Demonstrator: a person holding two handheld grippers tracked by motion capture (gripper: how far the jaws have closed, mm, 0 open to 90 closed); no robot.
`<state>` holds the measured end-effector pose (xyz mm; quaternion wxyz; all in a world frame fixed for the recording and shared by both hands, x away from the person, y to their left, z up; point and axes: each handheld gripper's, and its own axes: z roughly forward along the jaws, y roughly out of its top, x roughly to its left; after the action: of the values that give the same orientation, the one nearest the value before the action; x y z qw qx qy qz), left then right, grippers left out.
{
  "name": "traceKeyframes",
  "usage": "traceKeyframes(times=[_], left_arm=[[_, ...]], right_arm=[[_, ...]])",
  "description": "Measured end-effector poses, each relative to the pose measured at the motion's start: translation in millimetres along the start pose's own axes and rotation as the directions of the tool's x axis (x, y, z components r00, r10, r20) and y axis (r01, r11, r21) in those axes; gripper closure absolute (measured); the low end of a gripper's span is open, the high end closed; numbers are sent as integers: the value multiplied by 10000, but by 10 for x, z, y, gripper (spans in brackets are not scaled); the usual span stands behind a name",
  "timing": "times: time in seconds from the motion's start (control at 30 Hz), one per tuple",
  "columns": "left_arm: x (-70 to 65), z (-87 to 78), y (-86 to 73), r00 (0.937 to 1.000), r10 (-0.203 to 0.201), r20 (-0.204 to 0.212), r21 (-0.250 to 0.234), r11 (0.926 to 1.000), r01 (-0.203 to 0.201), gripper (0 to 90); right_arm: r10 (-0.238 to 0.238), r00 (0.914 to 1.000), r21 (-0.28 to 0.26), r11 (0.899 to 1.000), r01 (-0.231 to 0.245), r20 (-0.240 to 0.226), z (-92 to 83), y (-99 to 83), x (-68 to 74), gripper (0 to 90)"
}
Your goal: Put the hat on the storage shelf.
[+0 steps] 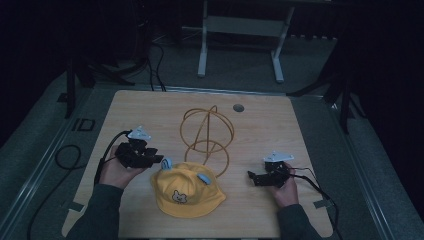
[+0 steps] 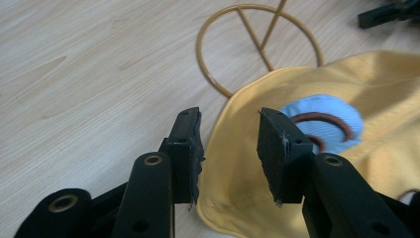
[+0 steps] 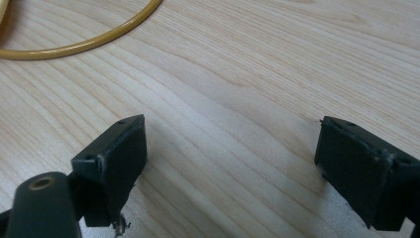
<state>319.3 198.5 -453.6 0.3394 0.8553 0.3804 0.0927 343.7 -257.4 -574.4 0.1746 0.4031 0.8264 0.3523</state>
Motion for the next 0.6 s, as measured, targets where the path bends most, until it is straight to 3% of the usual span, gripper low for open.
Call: traceKeyframes(times=[0.3, 0.6], left_arm=[[-67, -118, 65, 9977, 243, 640, -157, 9996, -233, 619], [-162, -208, 160, 9904, 650, 1218, -94, 9979, -643, 627]], right_arm=[[2, 10000, 2, 10000, -2, -5, 0, 0, 0, 126], [25, 10000, -7, 10000, -25, -3, 0, 0, 1, 127]])
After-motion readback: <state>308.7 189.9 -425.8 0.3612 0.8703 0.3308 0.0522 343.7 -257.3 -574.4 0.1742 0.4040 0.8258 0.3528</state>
